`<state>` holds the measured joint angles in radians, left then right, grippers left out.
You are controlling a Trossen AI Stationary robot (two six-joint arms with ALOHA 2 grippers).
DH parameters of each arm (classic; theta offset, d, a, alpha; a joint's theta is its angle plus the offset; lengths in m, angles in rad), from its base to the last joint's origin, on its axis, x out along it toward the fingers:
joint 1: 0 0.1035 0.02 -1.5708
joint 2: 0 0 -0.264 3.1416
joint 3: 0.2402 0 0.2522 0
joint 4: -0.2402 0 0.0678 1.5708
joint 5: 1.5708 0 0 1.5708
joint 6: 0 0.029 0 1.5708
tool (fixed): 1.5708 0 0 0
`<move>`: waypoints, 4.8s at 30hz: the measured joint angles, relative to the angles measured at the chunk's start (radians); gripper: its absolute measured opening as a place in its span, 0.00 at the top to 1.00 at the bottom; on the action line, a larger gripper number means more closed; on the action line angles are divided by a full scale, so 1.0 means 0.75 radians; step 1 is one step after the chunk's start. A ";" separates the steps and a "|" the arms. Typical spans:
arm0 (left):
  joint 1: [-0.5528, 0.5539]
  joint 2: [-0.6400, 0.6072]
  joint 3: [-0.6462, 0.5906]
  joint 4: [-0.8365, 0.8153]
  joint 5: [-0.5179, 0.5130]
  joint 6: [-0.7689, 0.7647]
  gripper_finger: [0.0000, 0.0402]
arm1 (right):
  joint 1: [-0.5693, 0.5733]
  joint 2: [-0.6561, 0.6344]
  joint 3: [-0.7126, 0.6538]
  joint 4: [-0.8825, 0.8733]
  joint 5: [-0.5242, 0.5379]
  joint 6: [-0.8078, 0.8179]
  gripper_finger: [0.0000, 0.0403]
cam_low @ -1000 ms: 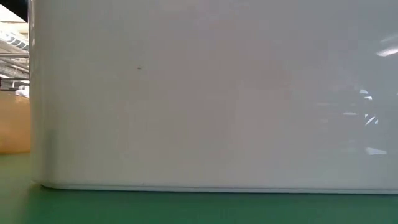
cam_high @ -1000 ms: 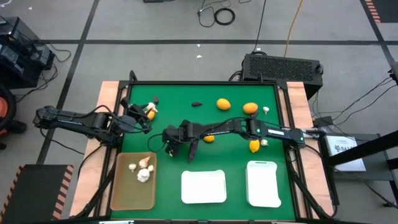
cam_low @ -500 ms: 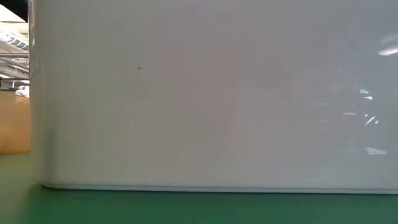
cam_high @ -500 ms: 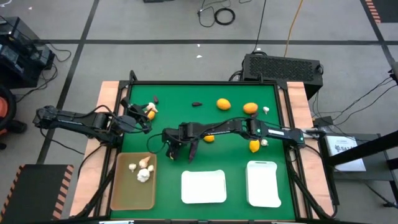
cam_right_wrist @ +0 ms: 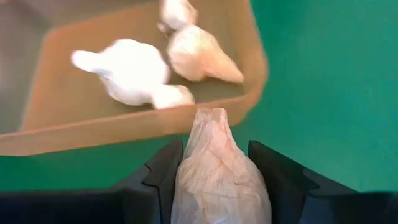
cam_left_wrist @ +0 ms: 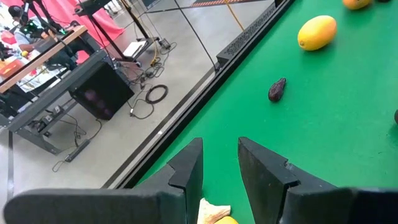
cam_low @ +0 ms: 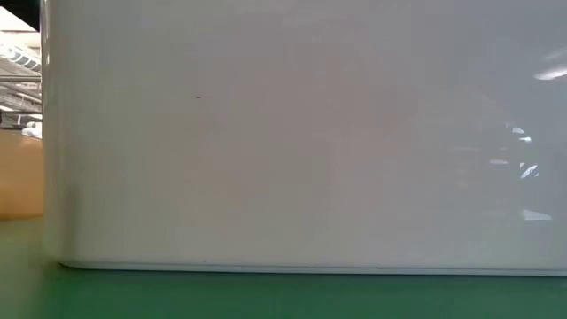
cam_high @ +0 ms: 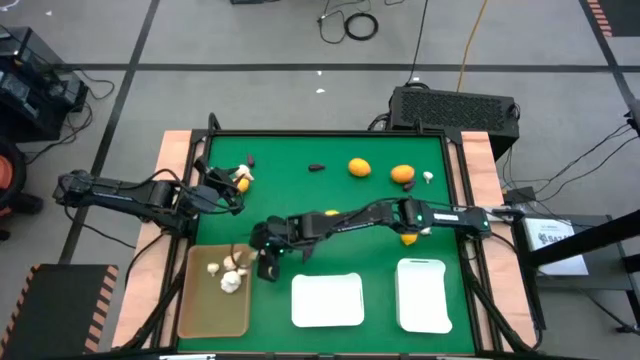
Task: Sort produce into baskets
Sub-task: Put the garlic into the orange bin
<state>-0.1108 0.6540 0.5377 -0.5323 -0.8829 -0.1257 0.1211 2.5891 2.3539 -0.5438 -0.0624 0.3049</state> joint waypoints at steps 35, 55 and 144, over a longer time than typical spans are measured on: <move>0.000 0.000 -0.002 0.028 0.000 -0.033 0.73 | 0.082 0.218 0.001 1.064 0.084 -0.283 0.61; 0.000 0.000 -0.002 0.025 0.023 -0.033 0.73 | 0.064 0.078 0.002 0.735 0.080 -0.283 0.31; -0.001 0.192 -0.004 0.104 0.188 -0.162 0.73 | -1.323 -1.411 -2.133 -0.341 0.421 0.025 0.72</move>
<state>-0.1116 0.7982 0.5350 -0.4541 -0.7418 -0.2470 -0.8715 1.5311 0.7539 -0.7997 0.2537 0.3239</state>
